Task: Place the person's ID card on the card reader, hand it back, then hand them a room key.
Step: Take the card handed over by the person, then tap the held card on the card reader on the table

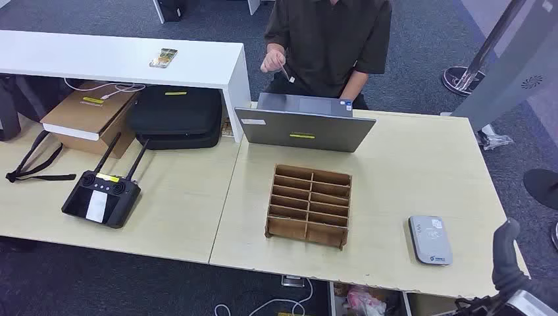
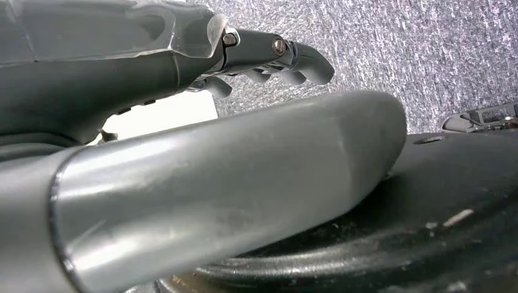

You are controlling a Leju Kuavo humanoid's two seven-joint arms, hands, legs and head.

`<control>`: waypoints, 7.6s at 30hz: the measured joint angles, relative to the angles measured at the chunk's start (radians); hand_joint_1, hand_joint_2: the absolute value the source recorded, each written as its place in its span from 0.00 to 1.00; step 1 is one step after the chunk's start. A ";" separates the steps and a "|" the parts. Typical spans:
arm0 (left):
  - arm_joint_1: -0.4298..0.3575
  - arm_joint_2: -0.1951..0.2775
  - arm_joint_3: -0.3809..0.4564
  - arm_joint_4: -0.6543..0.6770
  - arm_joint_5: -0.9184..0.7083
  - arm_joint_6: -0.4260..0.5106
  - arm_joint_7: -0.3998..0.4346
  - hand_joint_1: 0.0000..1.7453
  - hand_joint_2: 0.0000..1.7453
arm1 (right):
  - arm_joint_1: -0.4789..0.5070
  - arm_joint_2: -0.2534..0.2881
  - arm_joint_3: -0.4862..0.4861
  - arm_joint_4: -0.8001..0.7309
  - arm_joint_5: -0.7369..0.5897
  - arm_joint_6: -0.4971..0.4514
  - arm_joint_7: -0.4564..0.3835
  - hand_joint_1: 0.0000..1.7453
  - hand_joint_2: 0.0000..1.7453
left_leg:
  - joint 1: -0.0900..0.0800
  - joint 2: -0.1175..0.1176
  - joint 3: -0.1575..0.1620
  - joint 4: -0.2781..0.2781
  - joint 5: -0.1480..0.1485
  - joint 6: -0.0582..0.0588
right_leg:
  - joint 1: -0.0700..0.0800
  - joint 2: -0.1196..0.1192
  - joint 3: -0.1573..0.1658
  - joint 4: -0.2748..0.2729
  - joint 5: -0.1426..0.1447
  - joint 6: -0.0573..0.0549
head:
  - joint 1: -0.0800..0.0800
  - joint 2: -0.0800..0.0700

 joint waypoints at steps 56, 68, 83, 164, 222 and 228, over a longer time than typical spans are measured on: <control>-0.006 0.012 0.005 0.000 -0.049 -0.038 -0.007 0.00 0.00 | -0.279 -0.015 0.057 0.263 0.341 0.012 0.264 0.00 1.00 | 0.000 0.002 -0.002 0.000 0.004 -0.002 | 0.000 0.003 -0.001 0.001 0.004 -0.001 | 0.000 0.000; -0.016 0.032 -0.021 0.000 -0.094 -0.089 -0.007 0.00 0.00 | -0.754 -0.031 0.307 0.794 0.486 0.191 0.562 0.00 1.00 | 0.001 0.001 -0.003 0.000 0.010 -0.003 | 0.000 0.002 -0.005 0.002 0.008 -0.002 | 0.000 0.000; -0.017 0.043 -0.019 0.000 -0.074 -0.098 -0.018 0.00 0.00 | -0.854 -0.032 0.394 0.952 0.513 0.263 0.614 0.00 1.00 | 0.000 0.001 -0.005 0.000 0.010 -0.002 | 0.000 0.002 -0.006 0.002 0.008 -0.002 | 0.000 0.000; -0.020 0.043 0.027 0.000 -0.140 -0.110 -0.019 0.00 0.00 | -0.809 -0.119 0.393 0.789 0.522 0.317 0.686 1.00 1.00 | 0.001 0.002 -0.005 0.000 0.009 -0.002 | 0.000 0.003 -0.008 0.002 0.009 -0.003 | 0.000 0.000; -0.020 0.033 0.081 0.000 -0.154 -0.077 -0.021 0.00 0.00 | -0.869 -0.208 0.258 0.913 0.012 0.500 0.683 1.00 1.00 | 0.000 0.001 -0.005 0.001 0.010 -0.002 | 0.000 0.002 -0.008 0.001 0.009 -0.002 | 0.000 0.000; -0.020 0.033 0.083 0.000 -0.155 -0.068 -0.023 0.00 0.00 | -0.865 -0.240 0.251 0.903 0.035 0.484 0.683 1.00 1.00 | 0.000 0.001 -0.005 0.001 0.010 -0.002 | 0.000 0.002 -0.008 0.001 0.009 -0.002 | 0.000 0.000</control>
